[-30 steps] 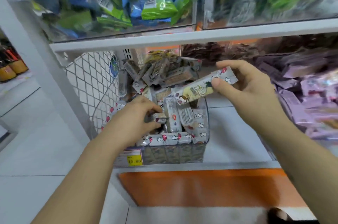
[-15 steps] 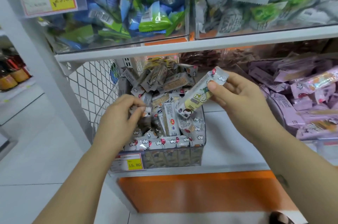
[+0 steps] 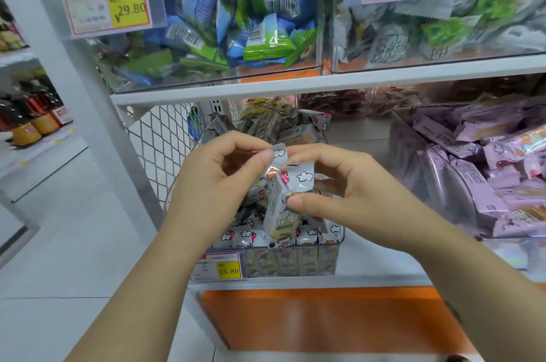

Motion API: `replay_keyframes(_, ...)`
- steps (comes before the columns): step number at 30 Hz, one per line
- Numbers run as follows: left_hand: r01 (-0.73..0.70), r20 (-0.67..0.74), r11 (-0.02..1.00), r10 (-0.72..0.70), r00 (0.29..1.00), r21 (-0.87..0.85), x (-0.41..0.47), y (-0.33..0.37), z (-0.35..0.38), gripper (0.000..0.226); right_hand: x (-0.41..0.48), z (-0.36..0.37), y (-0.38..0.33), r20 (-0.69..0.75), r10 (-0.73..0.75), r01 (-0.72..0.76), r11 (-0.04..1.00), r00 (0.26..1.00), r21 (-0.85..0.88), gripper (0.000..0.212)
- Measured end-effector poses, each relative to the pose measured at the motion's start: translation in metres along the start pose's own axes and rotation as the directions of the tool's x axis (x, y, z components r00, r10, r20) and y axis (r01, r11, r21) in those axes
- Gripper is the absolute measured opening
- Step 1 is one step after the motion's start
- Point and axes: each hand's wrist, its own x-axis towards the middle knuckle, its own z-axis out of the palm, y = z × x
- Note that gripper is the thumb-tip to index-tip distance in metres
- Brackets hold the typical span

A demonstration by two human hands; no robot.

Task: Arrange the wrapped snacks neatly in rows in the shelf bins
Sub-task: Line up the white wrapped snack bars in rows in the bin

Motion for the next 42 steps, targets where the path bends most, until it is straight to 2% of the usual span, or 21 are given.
replay_keyframes(2,0.025,0.033,0.998,-0.023,0.999,-0.066,0.002,0.0,-0.002,0.011,-0.002,-0.001,0.0,0.003,0.011,-0.011,0.996,1.0,0.092,0.031)
replay_keyframes(5,0.056,0.086,0.989,-0.044,0.995,-0.14,0.002,-0.003,-0.005,0.015,-0.003,-0.003,0.002,-0.016,0.018,-0.016,0.986,1.0,0.168,0.029)
replay_keyframes(7,0.084,0.104,0.982,-0.067,0.992,-0.171,0.002,-0.005,-0.007,0.021,0.0,-0.007,0.007,-0.093,-0.004,0.022,0.981,0.996,0.193,0.03)
replay_keyframes(9,0.114,0.103,0.99,-0.104,0.989,-0.089,0.002,-0.012,-0.008,0.023,0.003,-0.013,0.014,-0.207,-0.012,0.071,0.958,0.978,0.277,0.025)
replay_keyframes(11,0.154,0.146,0.98,-0.171,0.974,0.125,0.005,-0.024,-0.011,0.02,0.006,-0.022,0.02,-0.317,0.021,0.113,0.91,0.948,0.399,0.023)
replay_keyframes(13,0.19,0.291,0.93,-0.285,0.913,0.314,0.01,-0.036,-0.012,0.016,0.007,-0.03,0.024,-0.404,0.061,0.149,0.871,0.913,0.468,0.031)
replay_keyframes(16,0.16,0.461,0.821,-0.456,0.761,0.548,0.023,-0.053,-0.008,0.008,0.007,-0.036,0.032,-0.502,0.096,0.19,0.852,0.859,0.488,0.017)
replay_keyframes(18,0.075,0.486,0.701,-0.564,0.668,0.71,0.033,-0.06,-0.005,0.008,0.007,-0.036,0.037,-0.532,0.114,0.187,0.858,0.839,0.479,0.019)
replay_keyframes(20,0.002,0.464,0.574,-0.664,0.586,0.819,0.041,-0.062,-0.001,0.02,0.007,-0.036,0.041,-0.535,0.116,0.175,0.869,0.837,0.462,0.023)
replay_keyframes(23,-0.103,0.415,0.429,-0.739,0.531,0.897,0.046,-0.058,0.008,0.032,0.007,-0.036,0.044,-0.527,0.113,0.167,0.875,0.842,0.454,0.021)
replay_keyframes(25,-0.101,0.409,0.421,-0.752,0.516,0.901,0.046,-0.058,0.014,0.035,0.007,-0.036,0.046,-0.518,0.114,0.163,0.874,0.848,0.458,0.021)
replay_keyframes(27,-0.062,0.412,0.445,-0.756,0.509,0.893,0.044,-0.06,0.016,0.028,0.007,-0.037,0.048,-0.513,0.123,0.153,0.873,0.849,0.463,0.021)
replay_keyframes(30,0.034,0.403,0.505,-0.726,0.556,0.862,0.043,-0.061,0.014,0.016,0.008,-0.037,0.049,-0.509,0.14,0.135,0.875,0.849,0.466,0.021)
replay_keyframes(35,0.204,0.258,0.643,-0.548,0.796,0.739,0.047,-0.05,-0.002,0.018,0.008,-0.037,0.048,-0.506,0.136,0.141,0.871,0.852,0.471,0.02)
replay_keyframes(37,0.183,0.207,0.687,-0.445,0.871,0.703,0.045,-0.042,-0.008,0.015,0.008,-0.037,0.047,-0.508,0.139,0.141,0.869,0.85,0.475,0.02)
replay_keyframes(39,0.105,0.198,0.719,-0.324,0.925,0.687,0.04,-0.036,-0.012,0.013,0.008,-0.037,0.047,-0.507,0.14,0.141,0.868,0.85,0.477,0.021)
replay_keyframes(42,0.043,0.192,0.781,-0.205,0.96,0.623,0.029,-0.029,-0.017,0.016,0.008,-0.035,0.047,-0.498,0.14,0.131,0.873,0.856,0.47,0.022)
